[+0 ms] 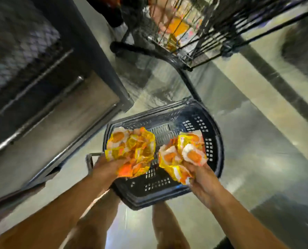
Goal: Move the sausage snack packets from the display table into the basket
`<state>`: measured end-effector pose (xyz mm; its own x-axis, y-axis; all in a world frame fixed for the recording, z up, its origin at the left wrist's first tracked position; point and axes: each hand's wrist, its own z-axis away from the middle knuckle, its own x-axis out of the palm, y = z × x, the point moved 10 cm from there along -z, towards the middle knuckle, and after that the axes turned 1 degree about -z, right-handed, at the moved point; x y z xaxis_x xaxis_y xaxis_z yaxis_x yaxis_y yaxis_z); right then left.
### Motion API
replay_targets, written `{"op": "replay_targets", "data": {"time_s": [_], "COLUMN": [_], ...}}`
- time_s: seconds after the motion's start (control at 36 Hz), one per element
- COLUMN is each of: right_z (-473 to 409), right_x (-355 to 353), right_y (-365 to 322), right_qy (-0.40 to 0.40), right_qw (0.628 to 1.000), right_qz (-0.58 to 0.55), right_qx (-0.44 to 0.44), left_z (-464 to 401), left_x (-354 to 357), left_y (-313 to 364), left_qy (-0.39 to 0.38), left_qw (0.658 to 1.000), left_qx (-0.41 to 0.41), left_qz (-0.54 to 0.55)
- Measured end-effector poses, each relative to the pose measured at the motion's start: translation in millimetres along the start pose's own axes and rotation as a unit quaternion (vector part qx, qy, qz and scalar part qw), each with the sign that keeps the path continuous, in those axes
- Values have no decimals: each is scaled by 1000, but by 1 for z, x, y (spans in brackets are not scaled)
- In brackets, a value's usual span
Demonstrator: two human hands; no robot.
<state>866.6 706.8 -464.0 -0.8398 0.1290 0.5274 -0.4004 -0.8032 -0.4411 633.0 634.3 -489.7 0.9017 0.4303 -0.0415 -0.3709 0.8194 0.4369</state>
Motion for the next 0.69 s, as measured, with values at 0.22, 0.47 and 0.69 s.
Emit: {"op": "replay_targets", "data": {"time_s": [0.22,0.47,0.69], "right_z": [144,242,262], "right_x": [73,166,237], "right_y": [-69,-96,-66], "right_qy": [73,14,-52], "right_qw": [997,998,996], "right_qz": [-5,-54,34], "right_qx": [19,23,63], "left_z": [186,332,392], "left_x": [-16,-57,-141], "left_y": [108,149,104], "left_qy": [-53,-88,22], "left_qw": [988,956,917], "left_qx": [113,204,223], "left_qz": [90,191,331]}}
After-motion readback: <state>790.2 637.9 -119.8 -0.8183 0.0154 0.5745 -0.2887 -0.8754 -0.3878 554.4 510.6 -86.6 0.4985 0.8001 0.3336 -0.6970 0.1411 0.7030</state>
